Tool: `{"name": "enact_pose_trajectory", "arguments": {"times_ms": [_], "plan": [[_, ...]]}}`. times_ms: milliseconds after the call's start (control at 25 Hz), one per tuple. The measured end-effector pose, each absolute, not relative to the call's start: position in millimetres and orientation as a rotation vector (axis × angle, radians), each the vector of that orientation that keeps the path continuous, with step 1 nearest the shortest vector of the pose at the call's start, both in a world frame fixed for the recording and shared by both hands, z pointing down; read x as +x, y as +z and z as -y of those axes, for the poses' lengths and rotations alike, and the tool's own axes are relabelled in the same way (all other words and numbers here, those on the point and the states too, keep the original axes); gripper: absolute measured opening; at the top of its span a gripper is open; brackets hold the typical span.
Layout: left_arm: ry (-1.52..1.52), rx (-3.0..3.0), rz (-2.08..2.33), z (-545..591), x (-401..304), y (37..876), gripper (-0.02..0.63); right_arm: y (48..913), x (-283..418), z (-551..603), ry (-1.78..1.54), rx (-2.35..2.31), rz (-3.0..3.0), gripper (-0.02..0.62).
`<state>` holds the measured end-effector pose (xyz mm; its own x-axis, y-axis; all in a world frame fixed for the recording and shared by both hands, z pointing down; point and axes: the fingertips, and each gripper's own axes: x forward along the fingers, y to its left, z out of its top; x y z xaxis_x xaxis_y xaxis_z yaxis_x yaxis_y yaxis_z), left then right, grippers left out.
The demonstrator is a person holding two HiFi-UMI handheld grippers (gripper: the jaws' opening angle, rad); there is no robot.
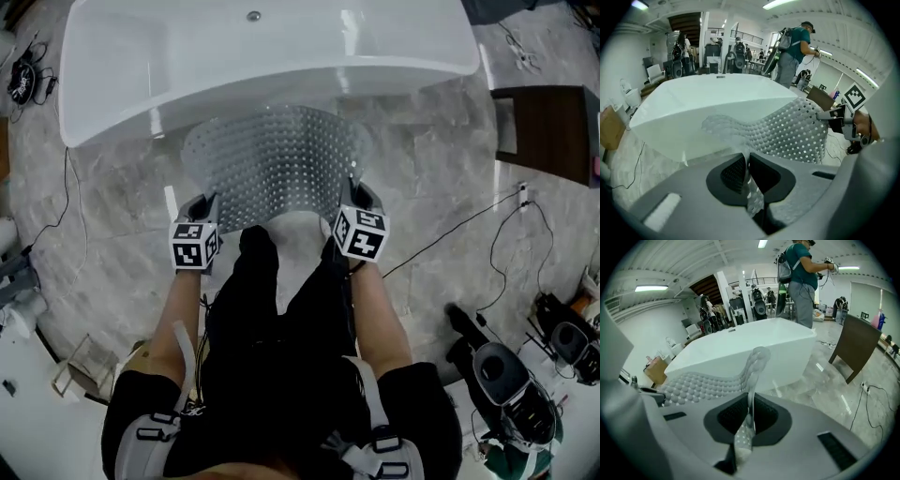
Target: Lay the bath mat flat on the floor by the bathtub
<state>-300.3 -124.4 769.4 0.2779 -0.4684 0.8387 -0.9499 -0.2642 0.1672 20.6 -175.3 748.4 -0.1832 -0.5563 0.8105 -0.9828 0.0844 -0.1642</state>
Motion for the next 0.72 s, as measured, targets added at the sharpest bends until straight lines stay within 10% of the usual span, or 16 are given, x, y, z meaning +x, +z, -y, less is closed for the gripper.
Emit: {"name": "enact_pose_trajectory", "arguments": {"times_ms": [720], "plan": [[0.941,1.566,1.15,90,-277,1110,0.018,1054,55,163,1.096,1.349,1.741,0.021]]}}
